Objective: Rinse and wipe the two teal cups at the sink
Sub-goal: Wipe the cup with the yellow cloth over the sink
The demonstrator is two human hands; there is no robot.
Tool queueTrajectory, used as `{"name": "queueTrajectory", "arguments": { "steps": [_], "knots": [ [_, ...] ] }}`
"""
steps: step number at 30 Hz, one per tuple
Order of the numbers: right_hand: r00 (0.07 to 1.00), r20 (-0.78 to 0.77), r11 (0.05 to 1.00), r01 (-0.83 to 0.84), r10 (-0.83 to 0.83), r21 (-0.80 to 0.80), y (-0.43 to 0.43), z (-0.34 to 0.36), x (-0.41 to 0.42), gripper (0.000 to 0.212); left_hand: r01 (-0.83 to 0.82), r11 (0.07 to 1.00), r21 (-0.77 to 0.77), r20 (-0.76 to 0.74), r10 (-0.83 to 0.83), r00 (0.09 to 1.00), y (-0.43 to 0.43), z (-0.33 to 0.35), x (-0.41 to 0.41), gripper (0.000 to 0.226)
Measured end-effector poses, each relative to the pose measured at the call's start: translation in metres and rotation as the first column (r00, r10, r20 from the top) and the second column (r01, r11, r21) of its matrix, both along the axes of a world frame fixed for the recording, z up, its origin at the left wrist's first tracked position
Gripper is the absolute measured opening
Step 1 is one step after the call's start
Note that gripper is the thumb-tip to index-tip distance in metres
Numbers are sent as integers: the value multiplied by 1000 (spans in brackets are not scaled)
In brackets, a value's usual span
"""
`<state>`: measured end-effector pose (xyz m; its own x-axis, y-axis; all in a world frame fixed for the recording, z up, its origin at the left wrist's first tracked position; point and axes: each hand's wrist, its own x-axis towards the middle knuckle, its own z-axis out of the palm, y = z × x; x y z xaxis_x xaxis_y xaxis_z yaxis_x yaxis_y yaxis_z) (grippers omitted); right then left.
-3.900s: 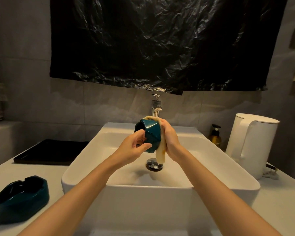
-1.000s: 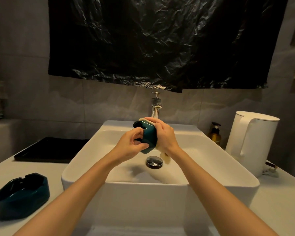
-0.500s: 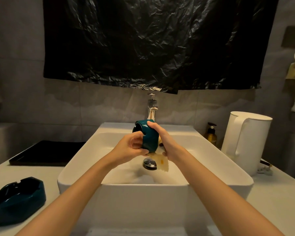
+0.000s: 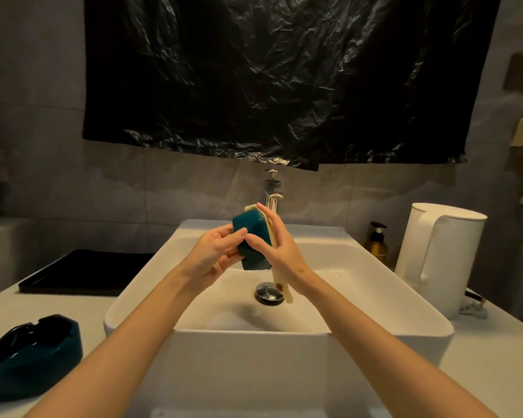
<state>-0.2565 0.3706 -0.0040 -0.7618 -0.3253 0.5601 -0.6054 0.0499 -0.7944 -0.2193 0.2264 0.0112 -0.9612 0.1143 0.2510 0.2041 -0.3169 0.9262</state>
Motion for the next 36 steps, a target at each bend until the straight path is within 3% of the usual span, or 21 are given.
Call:
{"name": "queueTrajectory", "arguments": {
  "steps": [2,5,8,10,14,17,21,26,30,32,36],
  "knots": [
    [984,-175,999,44,-40,20,-1,-4,1,45,-34,999,-4,-24,34,999,-1,-1,-1,25],
    [878,-468,981,162,-95,104,3,-7,-2,39,-83,995,-58,-75,78,994,-2,-4,-4,26],
    [775,-626,925,295,-84,241,3,-6,-4,45,-137,979,-148,-109,122,987,-2,-9,-6,27],
    [789,-607,887,340,-89,312,1,-7,-6,49,-154,963,-220,-127,128,984,-1,-11,-7,26],
    [875,-448,910,322,-182,261,2,-5,-8,50,-194,933,-304,-128,162,978,1,-13,-8,23],
    [797,-599,895,319,-74,313,1,-5,1,50,-198,943,-268,-146,163,976,0,-14,-10,19],
    [796,-601,912,297,-73,282,-5,-4,-4,46,-208,918,-337,-172,157,972,2,-14,-10,27],
    [889,-416,914,317,-193,253,-3,-6,-13,49,-224,869,-441,-195,151,969,4,-16,-8,24],
    [787,-601,883,376,-143,282,1,-4,-5,50,-236,870,-432,-259,131,957,8,-14,-3,28],
    [770,-622,877,391,-144,281,0,0,-8,49,-238,859,-453,-280,116,953,9,-14,-2,23],
    [914,-293,922,341,-280,183,-5,0,-20,55,-207,821,-532,-255,77,964,10,-17,0,19]
  ]
}}
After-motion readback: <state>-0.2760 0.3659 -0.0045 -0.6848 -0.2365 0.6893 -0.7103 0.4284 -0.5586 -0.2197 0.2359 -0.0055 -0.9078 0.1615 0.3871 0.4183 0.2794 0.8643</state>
